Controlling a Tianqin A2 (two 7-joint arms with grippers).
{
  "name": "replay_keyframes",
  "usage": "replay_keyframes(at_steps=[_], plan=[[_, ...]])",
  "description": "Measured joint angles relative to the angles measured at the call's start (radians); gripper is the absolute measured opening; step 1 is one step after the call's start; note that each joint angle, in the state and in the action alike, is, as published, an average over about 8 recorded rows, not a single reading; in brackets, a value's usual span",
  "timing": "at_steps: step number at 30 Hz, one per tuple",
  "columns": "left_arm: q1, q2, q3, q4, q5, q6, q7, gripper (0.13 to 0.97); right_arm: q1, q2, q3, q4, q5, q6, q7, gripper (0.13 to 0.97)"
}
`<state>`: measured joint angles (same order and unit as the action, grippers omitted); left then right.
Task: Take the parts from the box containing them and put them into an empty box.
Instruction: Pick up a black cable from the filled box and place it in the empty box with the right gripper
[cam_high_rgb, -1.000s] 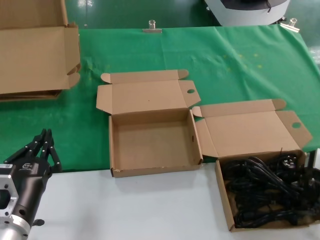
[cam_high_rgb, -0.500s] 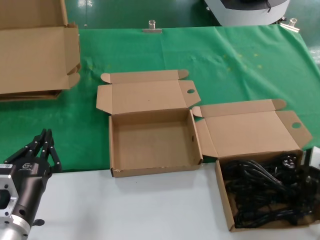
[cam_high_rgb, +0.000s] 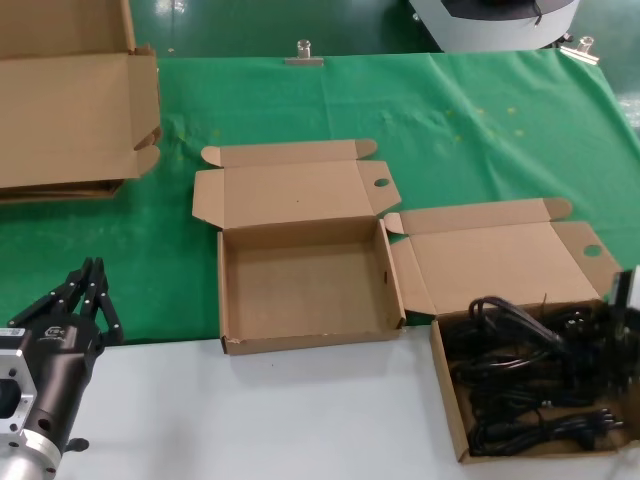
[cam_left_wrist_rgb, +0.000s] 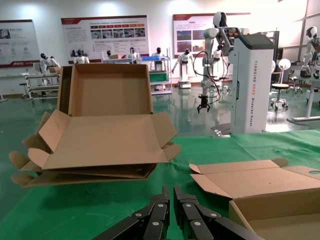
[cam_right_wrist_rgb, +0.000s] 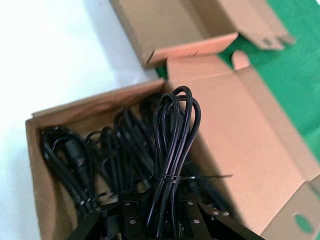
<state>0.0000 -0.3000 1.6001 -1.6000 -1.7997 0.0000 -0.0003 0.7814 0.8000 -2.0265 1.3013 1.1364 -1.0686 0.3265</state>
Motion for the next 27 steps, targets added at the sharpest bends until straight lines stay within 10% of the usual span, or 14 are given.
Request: replay_keyframes(at_steps=[27], plan=[[0.000,0.000,0.000,0.000,0.000,0.000,0.000,0.172,0.200,-0.236,-0.071,-0.014,-0.088,0.065,-0.094,0.214]])
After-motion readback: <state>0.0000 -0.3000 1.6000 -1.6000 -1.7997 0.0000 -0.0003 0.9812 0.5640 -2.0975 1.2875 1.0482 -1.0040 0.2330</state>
